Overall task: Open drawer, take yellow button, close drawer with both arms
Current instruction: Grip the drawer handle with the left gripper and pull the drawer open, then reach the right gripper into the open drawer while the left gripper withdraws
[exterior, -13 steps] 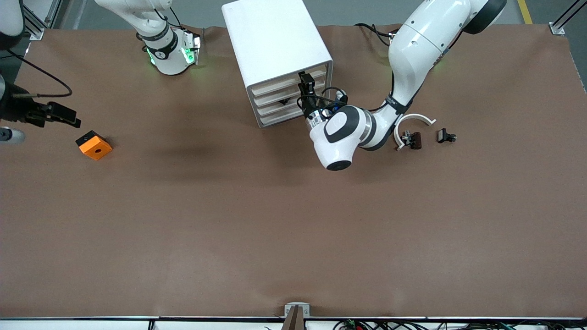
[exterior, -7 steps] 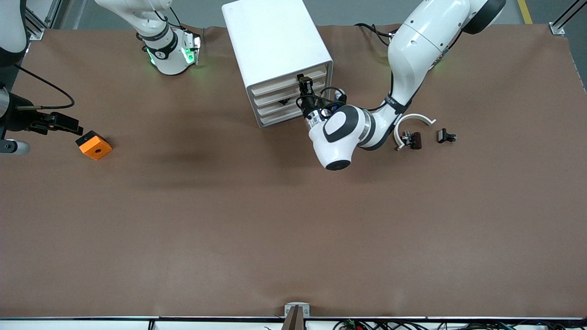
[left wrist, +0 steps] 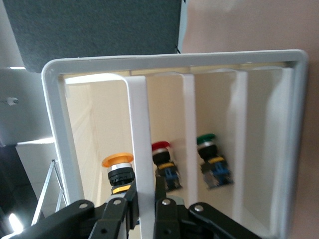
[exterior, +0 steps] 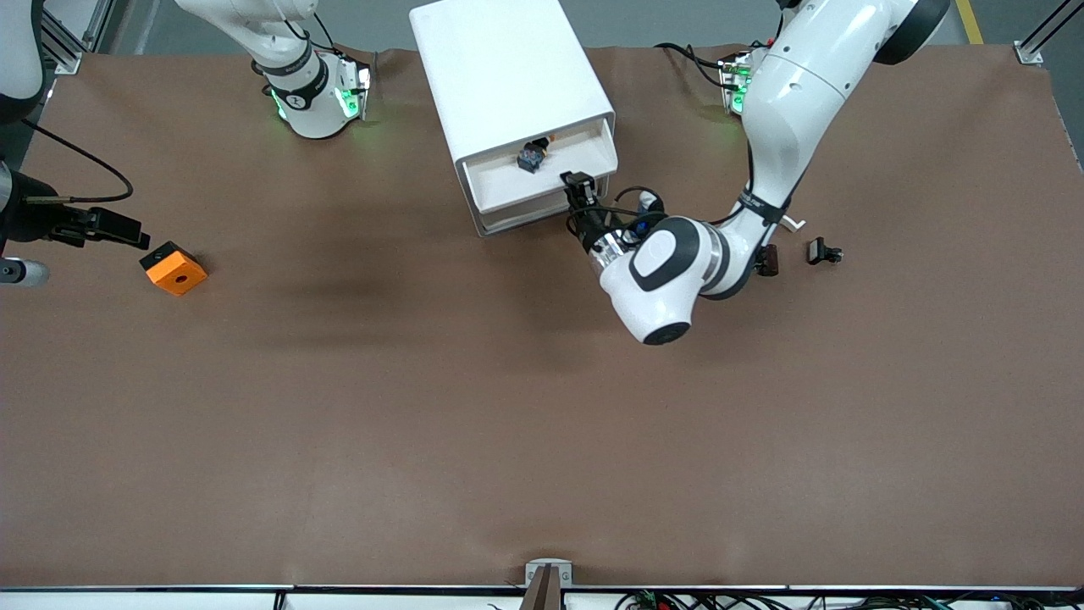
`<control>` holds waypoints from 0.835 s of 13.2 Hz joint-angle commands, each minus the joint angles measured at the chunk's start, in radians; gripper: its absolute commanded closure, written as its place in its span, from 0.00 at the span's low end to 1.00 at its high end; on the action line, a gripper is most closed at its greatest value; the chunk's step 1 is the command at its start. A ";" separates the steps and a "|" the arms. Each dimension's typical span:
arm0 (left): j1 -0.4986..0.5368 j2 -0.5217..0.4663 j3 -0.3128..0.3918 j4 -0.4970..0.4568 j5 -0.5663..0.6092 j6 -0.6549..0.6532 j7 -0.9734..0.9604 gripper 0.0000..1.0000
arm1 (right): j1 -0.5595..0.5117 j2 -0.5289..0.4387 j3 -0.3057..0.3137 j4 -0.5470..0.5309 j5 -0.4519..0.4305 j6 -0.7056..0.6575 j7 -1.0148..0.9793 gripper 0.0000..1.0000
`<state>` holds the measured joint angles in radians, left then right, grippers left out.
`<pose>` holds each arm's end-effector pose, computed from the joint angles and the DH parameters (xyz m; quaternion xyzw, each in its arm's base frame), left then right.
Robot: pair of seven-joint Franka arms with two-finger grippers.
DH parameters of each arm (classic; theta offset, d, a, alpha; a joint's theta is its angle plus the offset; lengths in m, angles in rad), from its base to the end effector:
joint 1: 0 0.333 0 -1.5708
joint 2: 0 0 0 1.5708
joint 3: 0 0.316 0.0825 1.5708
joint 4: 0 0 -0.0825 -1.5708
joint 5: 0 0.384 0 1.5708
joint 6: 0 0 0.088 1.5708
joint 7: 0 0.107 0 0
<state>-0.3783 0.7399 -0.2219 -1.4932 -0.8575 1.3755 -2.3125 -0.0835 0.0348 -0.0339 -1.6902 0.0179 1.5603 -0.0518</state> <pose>0.4863 -0.4158 0.2589 -0.4542 -0.6582 0.5148 0.3088 0.5513 -0.0628 0.5485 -0.9960 0.0334 0.0812 0.0153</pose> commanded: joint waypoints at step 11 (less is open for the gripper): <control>0.044 0.039 0.068 0.148 0.029 0.105 0.024 0.00 | 0.402 -0.003 0.019 0.017 0.132 0.040 0.809 0.00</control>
<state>-0.3238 0.7580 -0.1712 -1.4060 -0.8639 1.4739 -2.2981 0.2373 0.0357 -0.0054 -1.6883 0.1372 1.5877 0.6160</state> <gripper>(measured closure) 0.661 0.000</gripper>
